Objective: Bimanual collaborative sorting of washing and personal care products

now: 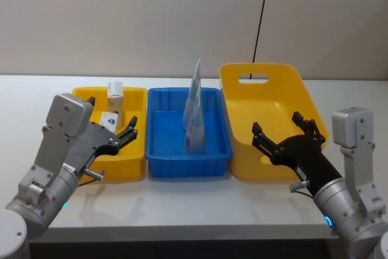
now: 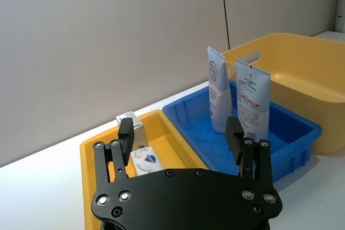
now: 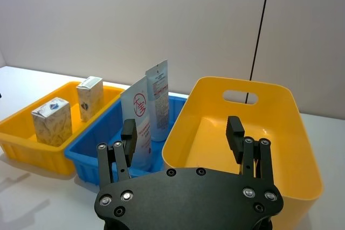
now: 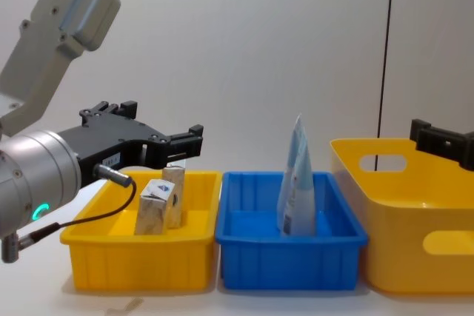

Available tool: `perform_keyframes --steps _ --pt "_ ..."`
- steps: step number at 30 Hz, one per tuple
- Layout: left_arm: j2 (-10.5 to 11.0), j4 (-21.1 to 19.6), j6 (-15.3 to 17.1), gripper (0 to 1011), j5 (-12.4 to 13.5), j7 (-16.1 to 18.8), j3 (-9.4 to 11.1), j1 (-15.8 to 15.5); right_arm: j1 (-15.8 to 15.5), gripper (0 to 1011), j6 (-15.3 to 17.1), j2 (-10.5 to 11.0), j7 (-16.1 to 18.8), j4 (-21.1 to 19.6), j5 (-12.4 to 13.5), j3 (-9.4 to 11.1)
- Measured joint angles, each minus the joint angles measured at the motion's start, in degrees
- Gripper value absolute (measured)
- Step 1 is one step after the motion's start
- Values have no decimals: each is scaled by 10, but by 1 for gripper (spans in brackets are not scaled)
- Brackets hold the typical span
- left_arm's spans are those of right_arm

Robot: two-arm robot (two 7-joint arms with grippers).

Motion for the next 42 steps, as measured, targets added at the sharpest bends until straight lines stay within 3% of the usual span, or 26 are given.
perform_keyframes --steps 14,33,42 --pt "-4 0 9 1001 2 0 1 -5 0 1002 0 0 0 0 0 0" --pt "-38 6 142 1001 18 9 21 -42 0 1002 0 0 0 0 0 0" --pt "-50 7 180 1001 26 27 20 -41 0 1002 0 0 0 0 0 0"
